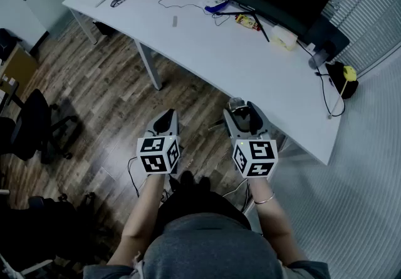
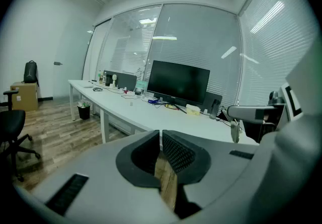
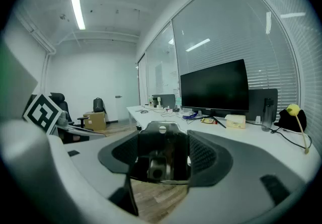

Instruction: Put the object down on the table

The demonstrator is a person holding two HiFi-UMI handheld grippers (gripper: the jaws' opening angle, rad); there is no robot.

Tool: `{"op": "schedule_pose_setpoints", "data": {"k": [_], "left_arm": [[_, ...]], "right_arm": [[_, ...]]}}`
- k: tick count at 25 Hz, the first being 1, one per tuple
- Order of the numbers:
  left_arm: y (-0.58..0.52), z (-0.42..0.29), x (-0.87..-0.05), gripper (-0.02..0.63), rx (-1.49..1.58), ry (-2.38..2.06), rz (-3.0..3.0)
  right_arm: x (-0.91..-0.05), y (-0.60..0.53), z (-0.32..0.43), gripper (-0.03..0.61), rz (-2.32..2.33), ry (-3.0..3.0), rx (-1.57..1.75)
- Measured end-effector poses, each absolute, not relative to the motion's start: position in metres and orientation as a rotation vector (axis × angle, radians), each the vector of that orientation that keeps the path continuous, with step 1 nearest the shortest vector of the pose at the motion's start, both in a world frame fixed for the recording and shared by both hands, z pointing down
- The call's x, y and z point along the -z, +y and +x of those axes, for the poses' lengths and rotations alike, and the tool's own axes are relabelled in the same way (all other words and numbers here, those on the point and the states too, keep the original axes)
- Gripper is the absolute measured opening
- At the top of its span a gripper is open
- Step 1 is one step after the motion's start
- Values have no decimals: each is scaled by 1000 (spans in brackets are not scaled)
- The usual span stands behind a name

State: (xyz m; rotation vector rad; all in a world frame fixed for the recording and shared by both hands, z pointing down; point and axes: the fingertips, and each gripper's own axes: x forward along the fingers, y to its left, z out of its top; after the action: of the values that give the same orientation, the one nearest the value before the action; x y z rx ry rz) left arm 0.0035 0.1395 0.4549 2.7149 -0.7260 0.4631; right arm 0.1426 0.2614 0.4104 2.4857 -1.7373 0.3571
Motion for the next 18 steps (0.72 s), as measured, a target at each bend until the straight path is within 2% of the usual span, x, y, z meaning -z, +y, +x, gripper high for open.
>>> {"op": "schedule_pose_setpoints", "data": {"k": [18], "left_arm": [[171,4,-453,31,-472,-745,2732]], "right_arm": [[-411,277,139,291,2475,-1814,-409]]}}
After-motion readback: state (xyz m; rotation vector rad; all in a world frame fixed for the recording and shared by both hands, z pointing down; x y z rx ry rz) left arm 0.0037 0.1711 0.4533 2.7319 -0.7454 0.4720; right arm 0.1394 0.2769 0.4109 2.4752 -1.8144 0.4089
